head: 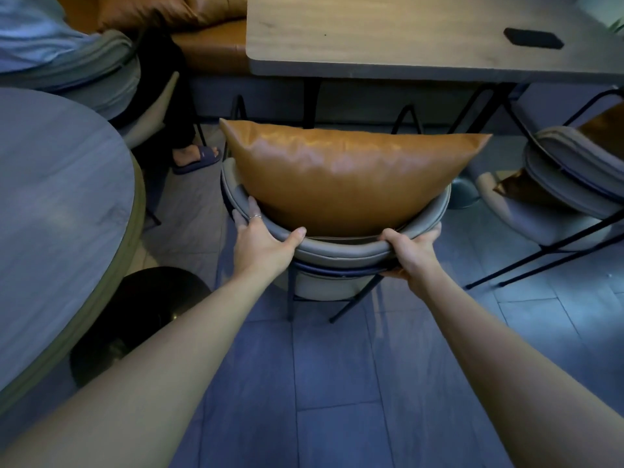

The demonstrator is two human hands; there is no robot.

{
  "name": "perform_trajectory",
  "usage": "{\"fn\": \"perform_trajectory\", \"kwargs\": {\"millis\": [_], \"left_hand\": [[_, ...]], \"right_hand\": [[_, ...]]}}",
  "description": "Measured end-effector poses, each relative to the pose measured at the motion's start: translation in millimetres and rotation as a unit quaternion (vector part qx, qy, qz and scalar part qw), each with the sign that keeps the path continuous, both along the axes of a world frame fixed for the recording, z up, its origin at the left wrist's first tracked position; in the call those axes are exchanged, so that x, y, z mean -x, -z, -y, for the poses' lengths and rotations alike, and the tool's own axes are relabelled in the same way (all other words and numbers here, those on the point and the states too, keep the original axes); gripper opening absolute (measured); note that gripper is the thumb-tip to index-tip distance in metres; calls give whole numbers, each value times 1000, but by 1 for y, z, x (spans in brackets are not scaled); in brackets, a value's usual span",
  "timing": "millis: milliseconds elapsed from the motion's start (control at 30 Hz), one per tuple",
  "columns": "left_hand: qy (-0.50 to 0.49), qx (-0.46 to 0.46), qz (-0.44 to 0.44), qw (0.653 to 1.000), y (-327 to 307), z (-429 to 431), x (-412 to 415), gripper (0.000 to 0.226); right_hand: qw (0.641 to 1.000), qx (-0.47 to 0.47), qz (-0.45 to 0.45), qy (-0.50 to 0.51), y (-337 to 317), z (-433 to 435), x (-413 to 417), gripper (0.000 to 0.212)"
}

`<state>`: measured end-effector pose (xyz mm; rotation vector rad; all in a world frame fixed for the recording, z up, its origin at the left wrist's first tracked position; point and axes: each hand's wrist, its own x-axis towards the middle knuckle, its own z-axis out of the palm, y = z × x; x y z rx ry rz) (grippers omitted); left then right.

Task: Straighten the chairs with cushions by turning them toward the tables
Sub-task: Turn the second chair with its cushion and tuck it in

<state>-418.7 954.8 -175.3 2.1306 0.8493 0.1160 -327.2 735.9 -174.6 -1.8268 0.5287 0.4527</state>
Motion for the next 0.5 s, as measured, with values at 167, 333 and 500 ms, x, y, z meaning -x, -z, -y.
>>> {"fn": "perform_trajectory", "kwargs": {"millis": [167,333,500], "left_hand": [[-11,4,-7,1000,-1,-11,-28,111],[3,-26,-24,999,0,-16,-36,111],[17,-58,-38,997,-3,-12,-35,109]], "right_hand": [[1000,-13,1,-17,7,-5,-30,138],[933,292,176,-112,2,-19,-29,106],[749,382,465,-277,10,-48,-5,31]]}}
